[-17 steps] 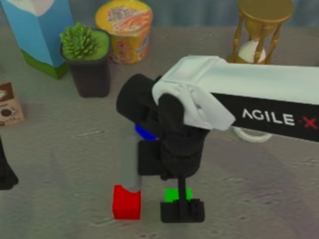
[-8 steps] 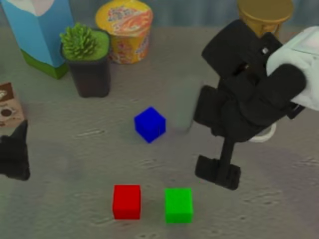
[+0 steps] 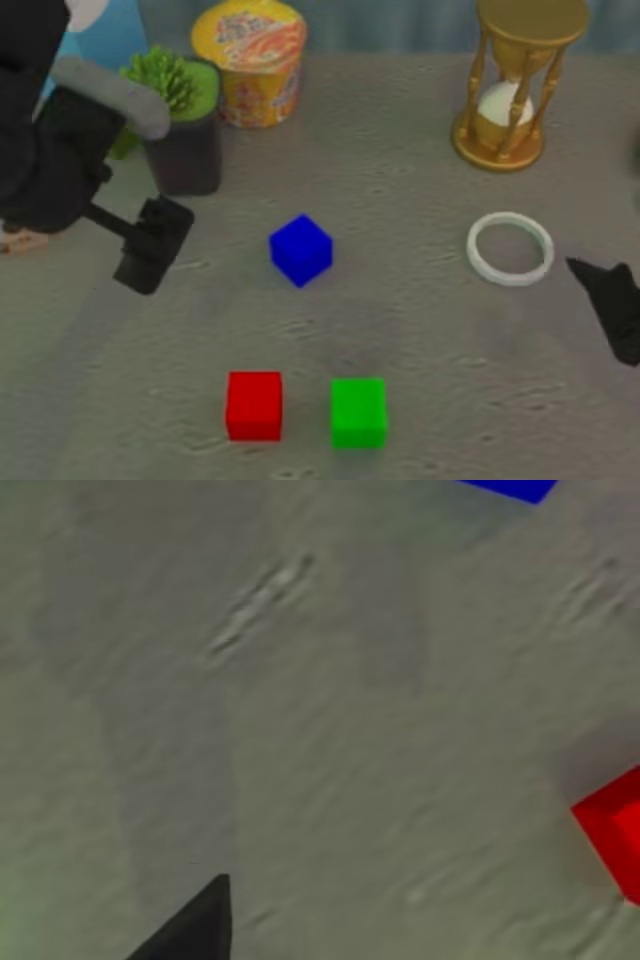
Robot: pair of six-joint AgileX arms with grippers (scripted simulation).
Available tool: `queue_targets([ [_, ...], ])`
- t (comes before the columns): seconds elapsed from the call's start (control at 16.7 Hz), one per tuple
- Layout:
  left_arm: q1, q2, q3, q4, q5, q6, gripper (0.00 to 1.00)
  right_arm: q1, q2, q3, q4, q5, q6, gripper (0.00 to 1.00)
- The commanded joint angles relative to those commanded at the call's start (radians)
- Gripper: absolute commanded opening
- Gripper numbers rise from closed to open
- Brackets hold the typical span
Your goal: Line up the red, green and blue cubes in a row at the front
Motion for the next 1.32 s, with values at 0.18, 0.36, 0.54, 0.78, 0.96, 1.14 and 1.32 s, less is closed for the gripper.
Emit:
queue_targets([
  [0.18, -0.065, 0.363, 0.285, -0.179, -0.003, 0.037, 1.0, -0.119, -0.272, -0.219, 0.132, 0.004, 0.094, 1.0],
  [0.36, -0.116, 0.678, 0.564, -0.304, -0.019, 0.067, 1.0, -0.217, -0.496, -0.405, 0.249, 0.017, 0.174, 1.0],
  [0.54, -0.153, 0.915, 0.808, -0.37, -0.044, 0.09, 1.0, -0.296, -0.675, -0.553, 0.35, 0.034, 0.238, 1.0],
  [0.78, -0.183, 1.09, 1.02, -0.39, -0.077, 0.11, 1.0, -0.362, -0.842, -0.674, 0.442, 0.055, 0.293, 1.0],
  [0.96, -0.19, 1.124, 1.067, -0.39, -0.087, 0.115, 1.0, -0.376, -0.88, -0.699, 0.464, 0.06, 0.306, 1.0],
  [1.14, -0.19, 1.124, 1.067, -0.39, -0.087, 0.115, 1.0, -0.376, -0.88, -0.699, 0.464, 0.06, 0.306, 1.0],
  [1.32, -0.187, 1.125, 1.049, -0.372, -0.087, 0.116, 1.0, -0.376, -0.88, -0.699, 0.464, 0.06, 0.306, 1.0],
])
